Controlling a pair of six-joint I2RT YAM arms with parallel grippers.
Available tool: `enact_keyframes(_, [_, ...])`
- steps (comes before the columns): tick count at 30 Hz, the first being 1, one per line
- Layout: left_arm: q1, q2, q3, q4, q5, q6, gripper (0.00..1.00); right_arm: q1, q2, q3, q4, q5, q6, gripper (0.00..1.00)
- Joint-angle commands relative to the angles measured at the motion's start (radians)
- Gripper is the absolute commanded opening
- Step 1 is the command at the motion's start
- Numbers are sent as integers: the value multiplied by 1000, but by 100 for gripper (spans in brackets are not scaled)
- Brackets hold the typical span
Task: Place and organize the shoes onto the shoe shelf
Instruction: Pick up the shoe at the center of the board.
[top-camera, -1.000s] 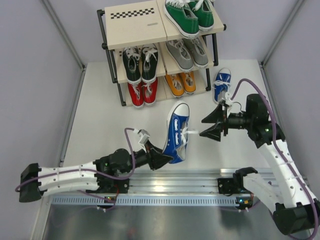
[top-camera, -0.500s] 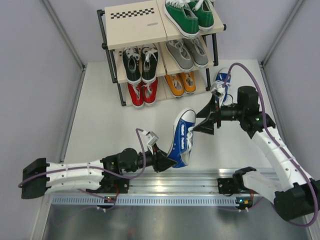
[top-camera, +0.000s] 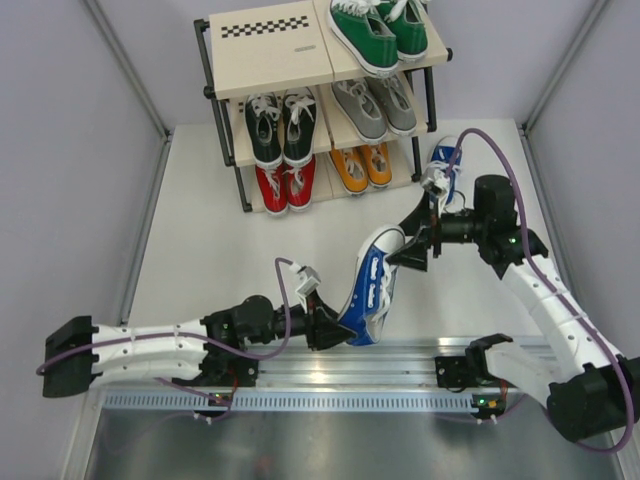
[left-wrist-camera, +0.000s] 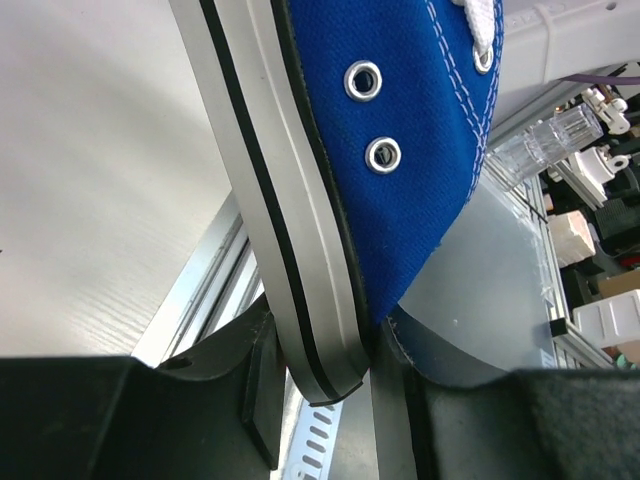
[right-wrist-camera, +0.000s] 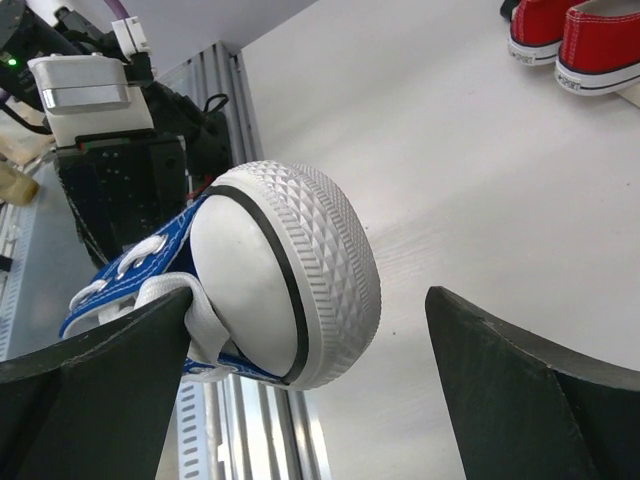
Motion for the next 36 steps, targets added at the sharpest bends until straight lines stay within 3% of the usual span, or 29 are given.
enact_keyframes(1, [-1,-31,77,192,60,33,0,-11,9,1,81,-80,22,98])
enact_keyframes(8, [0,7,115,207,84,50,0,10,34,30,128,-272,51,96])
enact_keyframes(12, [3,26,138,199,60,74,0,36,14,58,53,-334,-33,81])
enact_keyframes(14, [11,32,144,192,35,79,0,43,6,68,11,-360,-67,62])
enact_keyframes(15, [13,35,144,186,21,79,0,43,6,70,5,-368,-71,44])
enact_keyframes(18, [19,35,147,164,-43,84,0,43,-5,72,-38,-365,-103,21])
enact_keyframes(19, [20,35,149,155,-57,87,0,43,-19,70,-49,-346,-114,8])
enact_keyframes(20, [20,35,153,131,-63,87,0,43,-28,68,-49,-325,-119,1])
enact_keyframes(22, [20,26,155,98,-158,79,0,41,-54,68,-49,-239,-117,0])
enact_keyframes(24, [20,6,161,34,-227,68,18,35,-69,72,-46,-166,-93,0])
enact_keyframes(25, [20,-6,161,8,-239,76,36,21,-81,73,-43,-97,-85,0])
enact_keyframes(29, [20,-94,181,-147,-319,102,65,-34,-89,59,-21,23,-12,0])
enact_keyframes(32, [19,-155,230,-302,-354,142,75,-74,-79,49,-3,105,33,0])
enact_keyframes(36, [19,-155,298,-409,-381,202,80,-97,-51,45,2,145,88,0])
